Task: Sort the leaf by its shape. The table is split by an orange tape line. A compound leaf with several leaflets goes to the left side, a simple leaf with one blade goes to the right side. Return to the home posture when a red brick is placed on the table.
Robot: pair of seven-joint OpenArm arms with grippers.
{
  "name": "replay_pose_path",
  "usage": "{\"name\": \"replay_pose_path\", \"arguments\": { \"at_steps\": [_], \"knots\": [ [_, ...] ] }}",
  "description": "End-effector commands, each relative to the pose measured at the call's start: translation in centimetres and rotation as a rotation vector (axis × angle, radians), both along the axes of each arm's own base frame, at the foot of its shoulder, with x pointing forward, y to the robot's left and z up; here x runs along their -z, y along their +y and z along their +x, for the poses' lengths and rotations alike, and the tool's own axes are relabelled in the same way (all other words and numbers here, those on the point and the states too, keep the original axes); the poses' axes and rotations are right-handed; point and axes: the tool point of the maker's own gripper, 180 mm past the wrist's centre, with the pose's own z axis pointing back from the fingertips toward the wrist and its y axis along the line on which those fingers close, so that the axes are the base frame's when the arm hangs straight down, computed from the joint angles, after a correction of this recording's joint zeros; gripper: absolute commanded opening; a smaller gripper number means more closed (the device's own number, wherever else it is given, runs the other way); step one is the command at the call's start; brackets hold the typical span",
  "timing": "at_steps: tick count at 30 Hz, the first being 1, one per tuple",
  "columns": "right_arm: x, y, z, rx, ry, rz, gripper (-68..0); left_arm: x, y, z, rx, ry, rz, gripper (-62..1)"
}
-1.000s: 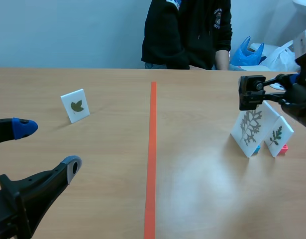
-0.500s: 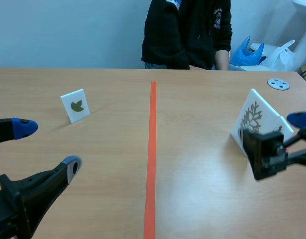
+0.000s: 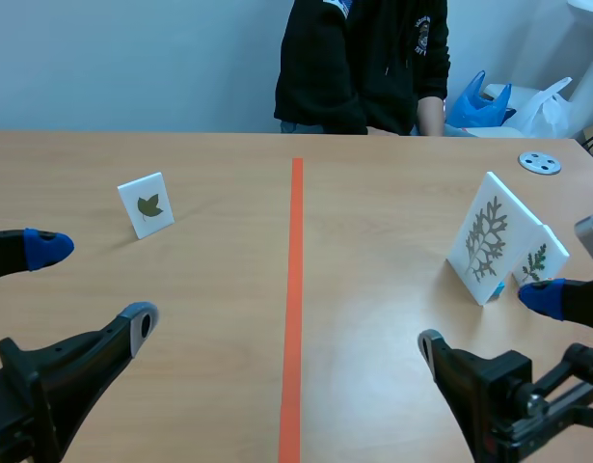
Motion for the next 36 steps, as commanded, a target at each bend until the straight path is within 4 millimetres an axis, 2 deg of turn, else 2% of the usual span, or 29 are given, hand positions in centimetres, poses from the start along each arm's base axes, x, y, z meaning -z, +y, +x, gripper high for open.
{"name": "replay_pose_path", "arguments": {
  "at_steps": [1, 12, 36],
  "knots": [
    [-1.4, 0.4, 1.0, -0.014, -0.056, 0.016, 0.4, -0.6, -0.1, 0.1, -0.002, -0.018, -0.016, 1.4],
    [-2.4, 0.8, 2.1, -0.022, -0.102, 0.026, 0.4, -0.2, -0.1, 0.0, -0.001, 0.002, -0.001, 1.4],
    [-2.5, 0.8, 2.1, -0.019, -0.107, 0.027, 0.4, -0.2, -0.1, 0.0, -0.001, 0.002, -0.001, 1.4]
  ]
}}
